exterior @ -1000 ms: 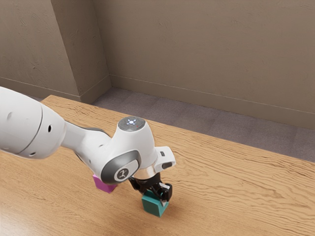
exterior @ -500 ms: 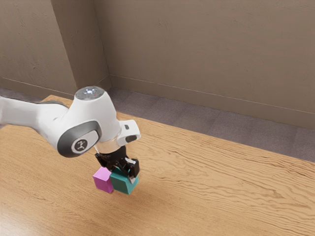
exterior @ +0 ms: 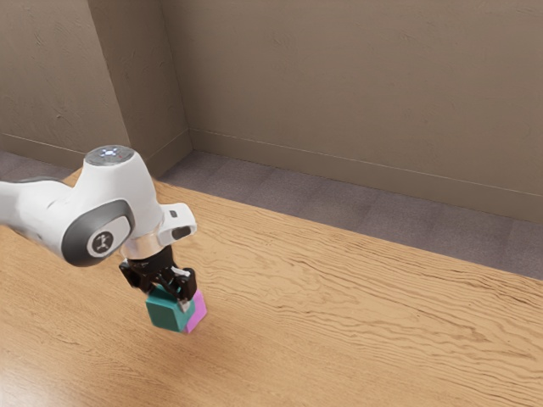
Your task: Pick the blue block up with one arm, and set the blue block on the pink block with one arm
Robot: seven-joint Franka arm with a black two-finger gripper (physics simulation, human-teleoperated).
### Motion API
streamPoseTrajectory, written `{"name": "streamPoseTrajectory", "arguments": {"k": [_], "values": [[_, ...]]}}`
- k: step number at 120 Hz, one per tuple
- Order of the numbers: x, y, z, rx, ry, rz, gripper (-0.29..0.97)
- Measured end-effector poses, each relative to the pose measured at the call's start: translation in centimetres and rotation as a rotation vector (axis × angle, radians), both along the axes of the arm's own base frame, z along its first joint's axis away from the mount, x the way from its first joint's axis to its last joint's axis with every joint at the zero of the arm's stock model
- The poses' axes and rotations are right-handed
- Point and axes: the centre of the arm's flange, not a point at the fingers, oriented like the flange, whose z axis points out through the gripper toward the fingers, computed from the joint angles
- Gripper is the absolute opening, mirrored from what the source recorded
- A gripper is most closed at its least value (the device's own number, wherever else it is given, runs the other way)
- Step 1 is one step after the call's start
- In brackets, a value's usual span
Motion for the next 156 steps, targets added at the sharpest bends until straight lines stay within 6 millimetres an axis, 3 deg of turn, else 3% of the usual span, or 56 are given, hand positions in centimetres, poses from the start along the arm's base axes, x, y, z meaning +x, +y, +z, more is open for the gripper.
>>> {"name": "streamPoseTrajectory", "arguments": {"k": [25,53,94,113,132,156], "values": [[1.0,3.0,-0.5,-0.006,0.007,-0.017,0.37],[2.1,3.6,-0.4,0.019,-0.008,-0.121,0.37],[6.6,4.5,0.0,0.029,-0.029,-0.217,0.37],[6.9,4.3,0.0,0.027,-0.032,-0.238,0.37],[6.5,2.3,-0.1,0.025,-0.028,-0.267,0.37],[5.9,3.4,-0.7,0.018,-0.014,-0.216,0.37]]}}
